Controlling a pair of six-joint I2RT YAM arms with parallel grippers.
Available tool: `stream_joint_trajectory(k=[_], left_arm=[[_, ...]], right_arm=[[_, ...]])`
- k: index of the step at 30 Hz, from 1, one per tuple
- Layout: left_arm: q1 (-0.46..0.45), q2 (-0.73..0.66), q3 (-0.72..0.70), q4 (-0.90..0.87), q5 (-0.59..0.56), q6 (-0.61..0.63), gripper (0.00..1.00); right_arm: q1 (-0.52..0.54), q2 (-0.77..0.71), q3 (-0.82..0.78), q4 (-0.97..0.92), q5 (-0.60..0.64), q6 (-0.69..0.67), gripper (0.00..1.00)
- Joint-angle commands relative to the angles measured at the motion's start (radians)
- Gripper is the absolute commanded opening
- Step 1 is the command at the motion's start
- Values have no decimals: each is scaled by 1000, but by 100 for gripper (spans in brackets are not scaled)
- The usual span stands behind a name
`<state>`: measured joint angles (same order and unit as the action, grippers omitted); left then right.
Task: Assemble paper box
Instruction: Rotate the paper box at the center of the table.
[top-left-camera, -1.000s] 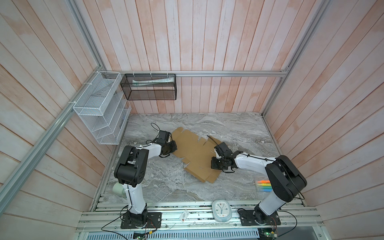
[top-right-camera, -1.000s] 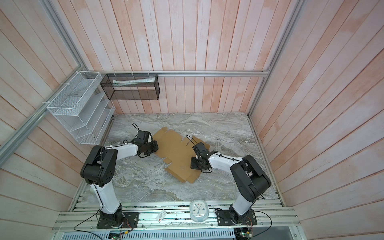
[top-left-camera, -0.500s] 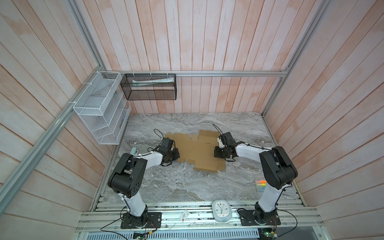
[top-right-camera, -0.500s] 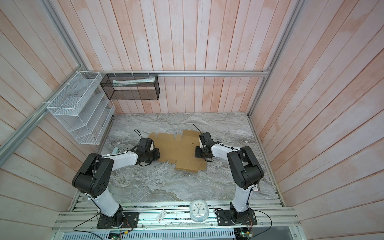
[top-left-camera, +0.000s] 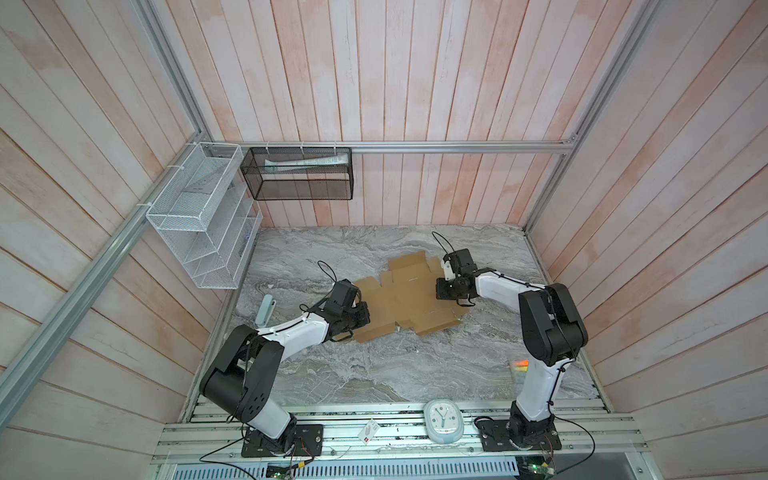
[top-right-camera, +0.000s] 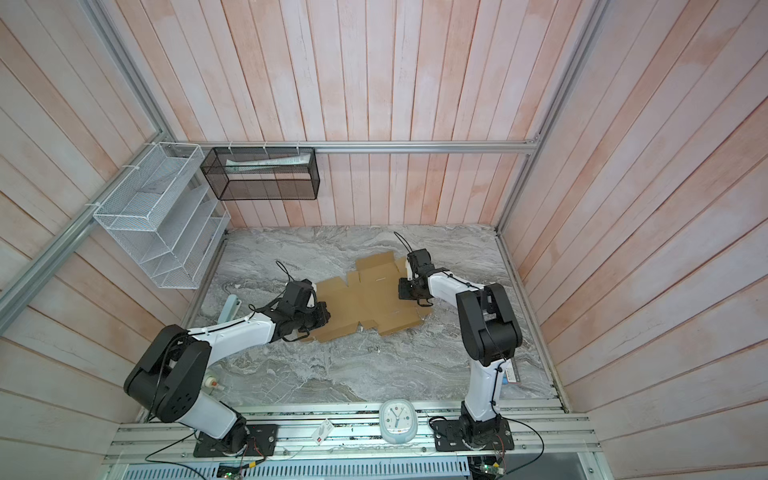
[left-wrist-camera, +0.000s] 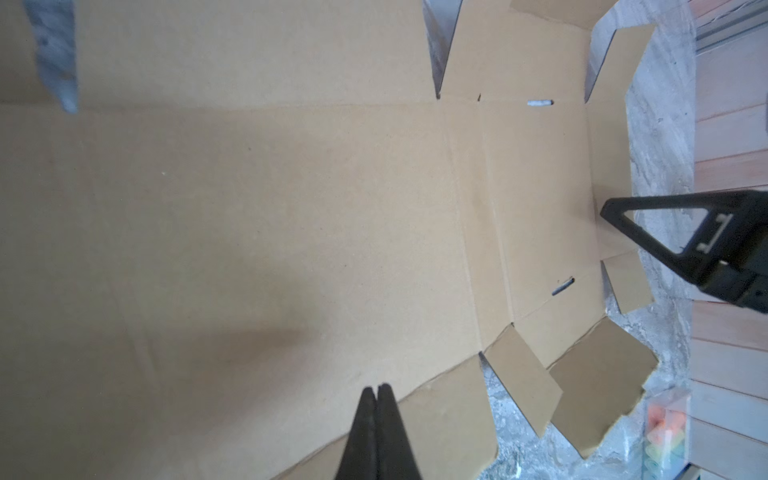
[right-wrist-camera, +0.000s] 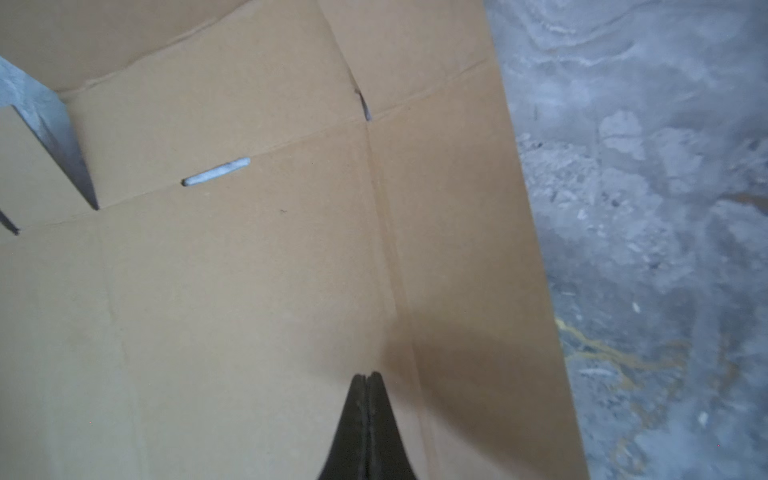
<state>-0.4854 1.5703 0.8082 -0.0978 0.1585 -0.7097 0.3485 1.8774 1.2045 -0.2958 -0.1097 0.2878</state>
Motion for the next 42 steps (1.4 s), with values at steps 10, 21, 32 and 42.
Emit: stream_joint_trajectory(k=[10,21,32,42], left_arm=[[107,76,165,-47,12,143,0],[107,147,119,5,28,133,0],[84,147,-3,47,11,89,0],[15,101,-126,79,-27,9,0]], right_arm=[[206,-256,-212,-64,67,242,0],[219,-268,-356,-14,38,325,0],[174,-234,-434,29,33,333,0],[88,-116,-356,27,21,216,0]])
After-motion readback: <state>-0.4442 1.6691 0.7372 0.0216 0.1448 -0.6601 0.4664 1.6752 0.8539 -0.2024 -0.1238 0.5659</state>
